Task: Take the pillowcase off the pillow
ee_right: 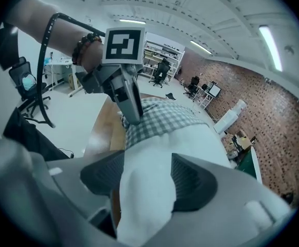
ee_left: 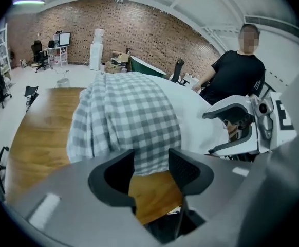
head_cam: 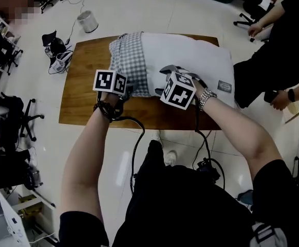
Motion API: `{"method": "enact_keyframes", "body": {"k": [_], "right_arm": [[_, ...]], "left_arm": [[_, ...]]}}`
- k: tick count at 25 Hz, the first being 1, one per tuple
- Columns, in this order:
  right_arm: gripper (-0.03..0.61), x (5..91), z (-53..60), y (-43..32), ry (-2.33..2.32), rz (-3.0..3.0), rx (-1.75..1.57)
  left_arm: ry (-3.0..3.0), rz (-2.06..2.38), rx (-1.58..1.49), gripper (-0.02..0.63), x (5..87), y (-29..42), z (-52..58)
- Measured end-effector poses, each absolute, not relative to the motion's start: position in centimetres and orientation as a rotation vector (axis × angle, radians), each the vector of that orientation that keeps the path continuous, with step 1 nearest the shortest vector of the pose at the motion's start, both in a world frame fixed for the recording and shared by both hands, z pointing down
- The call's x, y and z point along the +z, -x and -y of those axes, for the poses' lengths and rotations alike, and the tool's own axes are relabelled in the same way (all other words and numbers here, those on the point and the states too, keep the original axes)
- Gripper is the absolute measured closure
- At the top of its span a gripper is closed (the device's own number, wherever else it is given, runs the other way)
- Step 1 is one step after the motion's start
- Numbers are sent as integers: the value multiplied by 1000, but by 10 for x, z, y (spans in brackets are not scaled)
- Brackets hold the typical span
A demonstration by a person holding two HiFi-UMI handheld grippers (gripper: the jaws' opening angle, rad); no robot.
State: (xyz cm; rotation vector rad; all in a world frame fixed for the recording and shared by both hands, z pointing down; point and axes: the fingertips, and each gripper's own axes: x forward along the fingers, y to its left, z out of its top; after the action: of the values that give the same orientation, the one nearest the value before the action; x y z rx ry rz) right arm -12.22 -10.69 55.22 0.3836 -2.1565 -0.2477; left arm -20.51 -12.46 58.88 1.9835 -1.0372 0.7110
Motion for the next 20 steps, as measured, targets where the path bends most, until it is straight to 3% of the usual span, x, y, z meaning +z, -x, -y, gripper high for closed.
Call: {"method": "enact_keyframes", "body": {"k": [5,12,13,15,17,19,20], "right_arm": [[277,574,127,132,-455,2074,-337],[279,623,168,132,-583,1861,-472],[288,630,172,132,-597,1837,-497],[373,636,176,132,-626,1802,-558],[483,634,181,131,-649,1787,-592],[547,628,186,127,-659,1799,-588],[555,625,188,124,-660,1813,-578]], "left_arm": [[-1918,1138,594,333,607,208,128],[-1736,1439,498,324,659,261,140],[-1727,1450,501,324,668,263,143],[-1723,1451,519,328,680,265,149],[-1722,1457,560,383,686,271,155],[-1723,1478,604,550,685,283,160],[-1724,1485,610,600,683,288,162]]}}
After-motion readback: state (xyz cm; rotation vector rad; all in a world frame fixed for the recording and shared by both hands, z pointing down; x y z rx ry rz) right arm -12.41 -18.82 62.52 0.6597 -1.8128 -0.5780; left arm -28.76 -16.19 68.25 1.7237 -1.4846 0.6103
